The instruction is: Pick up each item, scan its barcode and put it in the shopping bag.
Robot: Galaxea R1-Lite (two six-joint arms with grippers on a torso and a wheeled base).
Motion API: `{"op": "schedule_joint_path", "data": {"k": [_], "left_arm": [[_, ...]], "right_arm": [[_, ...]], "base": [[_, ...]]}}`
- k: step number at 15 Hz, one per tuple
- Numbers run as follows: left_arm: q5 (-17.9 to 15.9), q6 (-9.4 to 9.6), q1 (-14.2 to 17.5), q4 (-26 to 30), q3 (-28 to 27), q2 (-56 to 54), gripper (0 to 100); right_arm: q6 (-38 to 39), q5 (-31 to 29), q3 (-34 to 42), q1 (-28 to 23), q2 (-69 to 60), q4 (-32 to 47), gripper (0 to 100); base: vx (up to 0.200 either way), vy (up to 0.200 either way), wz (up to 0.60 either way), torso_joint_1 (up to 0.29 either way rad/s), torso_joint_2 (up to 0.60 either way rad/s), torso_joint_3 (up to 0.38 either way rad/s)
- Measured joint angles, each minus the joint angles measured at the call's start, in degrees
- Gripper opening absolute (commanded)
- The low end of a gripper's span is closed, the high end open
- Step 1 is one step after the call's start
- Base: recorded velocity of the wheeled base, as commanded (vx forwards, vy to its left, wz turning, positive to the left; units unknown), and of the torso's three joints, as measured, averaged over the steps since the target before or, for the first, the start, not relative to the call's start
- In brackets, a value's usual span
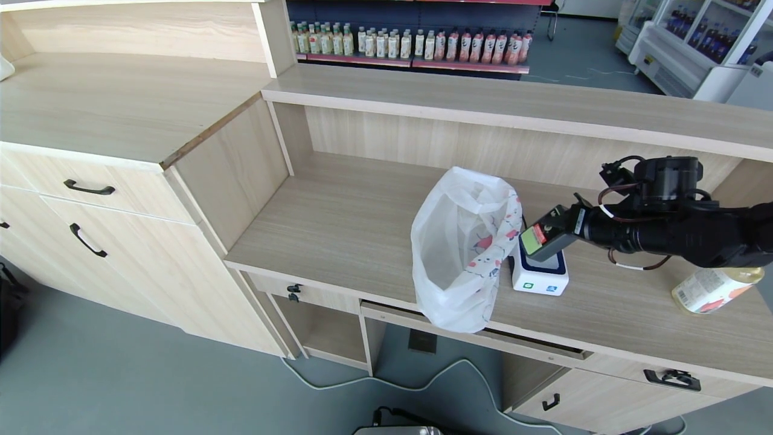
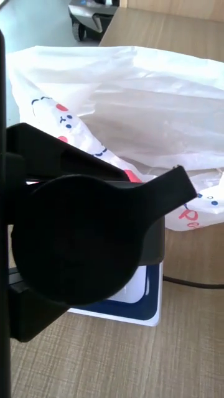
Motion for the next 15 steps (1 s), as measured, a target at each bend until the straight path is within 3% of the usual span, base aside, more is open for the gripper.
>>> {"op": "schedule_joint_path", "data": {"k": [13,15], "left_arm": [[0.0,0.01,0.0,0.0,0.0,0.0,100],[0.0,0.01,0.0,0.0,0.0,0.0,100]], "right_arm": [[-0.5,0.5,0.1,0.6,1.2,-0.3,0],[-4.0,0.3,0.3,0.5,0.3,-0.6,0]], "base": [[0.000,0.000,0.00,0.000,0.00,0.000],[0.000,0.000,0.00,0.000,0.00,0.000]]}}
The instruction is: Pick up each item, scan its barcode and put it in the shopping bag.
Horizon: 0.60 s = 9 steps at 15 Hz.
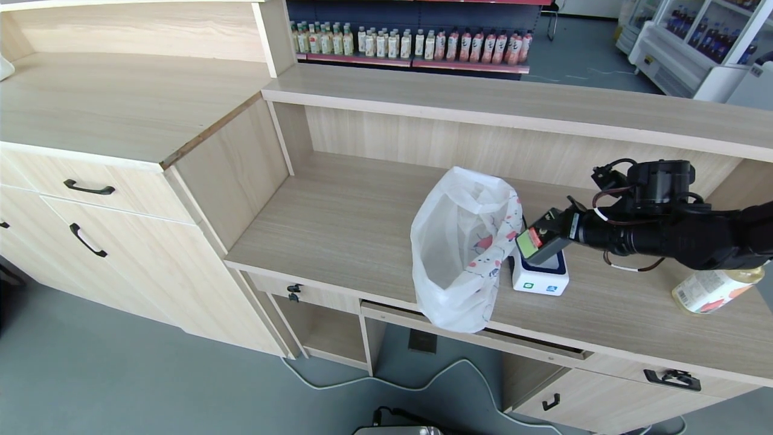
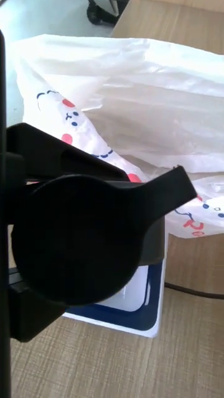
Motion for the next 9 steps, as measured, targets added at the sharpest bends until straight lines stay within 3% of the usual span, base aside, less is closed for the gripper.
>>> {"op": "schedule_joint_path", "data": {"k": [2,5,9], "left_arm": [[0.0,-0.01,0.0,0.0,0.0,0.0,100],[0.0,0.00,0.0,0.0,0.0,0.0,100],[0.0,-0.01,0.0,0.0,0.0,0.0,100]], "right_arm": [[-14.0,-1.3,2.4,-1.2,-4.6,-0.2,0],[-35.8,-2.4,9.5,-7.6,-16.8,-0.4,0],[-49.0,-2.7,17.2,-13.3,-29.9,-3.5,0]], "base": [[0.000,0.000,0.00,0.000,0.00,0.000],[0.000,0.000,0.00,0.000,0.00,0.000],[0.000,0.000,0.00,0.000,0.00,0.000]]}}
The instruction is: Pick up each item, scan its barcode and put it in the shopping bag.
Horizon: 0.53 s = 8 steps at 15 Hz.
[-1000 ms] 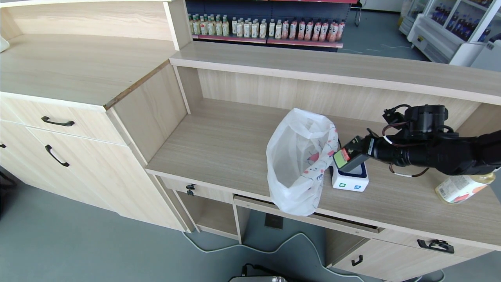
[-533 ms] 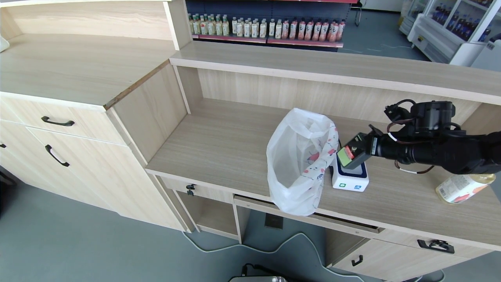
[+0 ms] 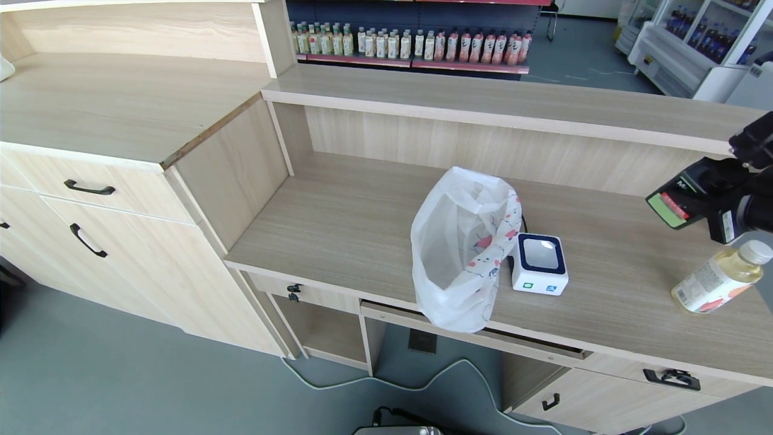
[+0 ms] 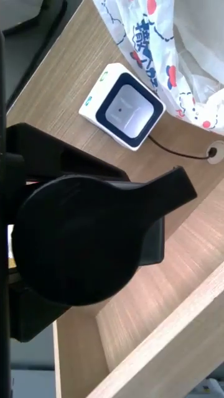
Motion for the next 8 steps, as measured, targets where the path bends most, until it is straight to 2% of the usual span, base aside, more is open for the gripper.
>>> {"op": "schedule_joint_path", "data": {"k": [1,5,8], "left_arm": [[0.0,0.01,0.0,0.0,0.0,0.0,100],[0.0,0.00,0.0,0.0,0.0,0.0,100],[0.0,0.00,0.0,0.0,0.0,0.0,100]], "right_arm": [[-0.8,0.3,1.2,-0.3,-1.7,-1.0,0],[0.4,0.7,0.6,3.8,-2.2,-6.3,0],[2.2,0.5,-2.9,8.2,3.6,-10.5,0]], "base": [[0.000,0.000,0.00,0.000,0.00,0.000],[0.000,0.000,0.60,-0.001,0.00,0.005],[0.000,0.000,0.00,0.000,0.00,0.000]]}}
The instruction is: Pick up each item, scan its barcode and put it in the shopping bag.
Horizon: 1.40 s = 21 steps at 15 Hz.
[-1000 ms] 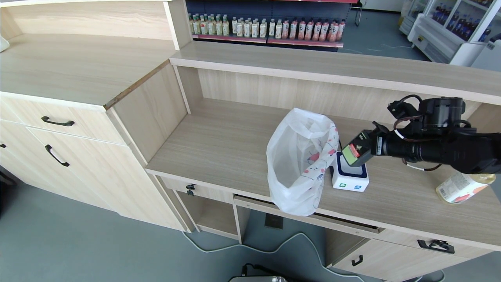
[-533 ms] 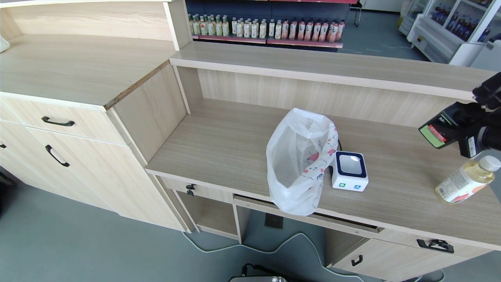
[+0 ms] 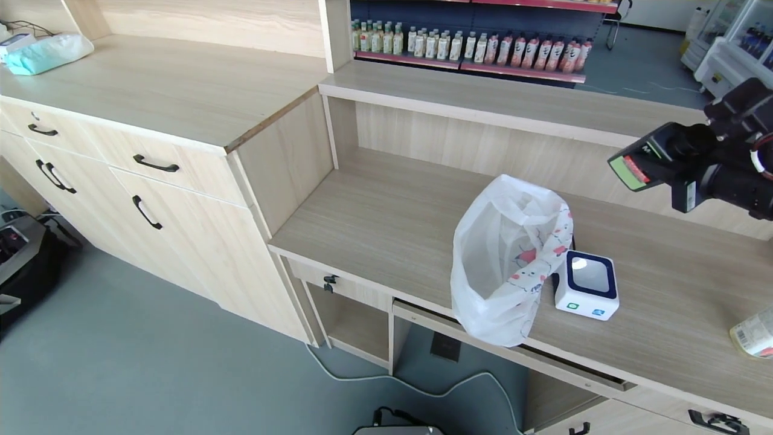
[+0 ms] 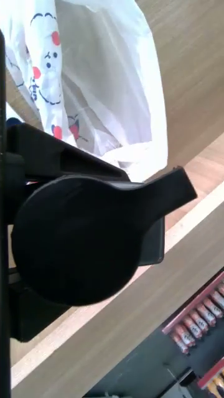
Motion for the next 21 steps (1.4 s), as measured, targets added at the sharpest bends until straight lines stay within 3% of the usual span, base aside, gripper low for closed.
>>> {"op": "schedule_joint_path", "data": {"k": [7,21], "left_arm": [[0.0,0.00,0.0,0.0,0.0,0.0,100],[0.0,0.00,0.0,0.0,0.0,0.0,100]], "right_arm": [[18.7,-0.5,-10.0,8.2,22.0,-1.5,0],[19.2,-3.4,-17.1,9.3,39.0,-1.8,0]], "base": [[0.000,0.000,0.00,0.000,0.00,0.000],[0.000,0.000,0.00,0.000,0.00,0.000]]}}
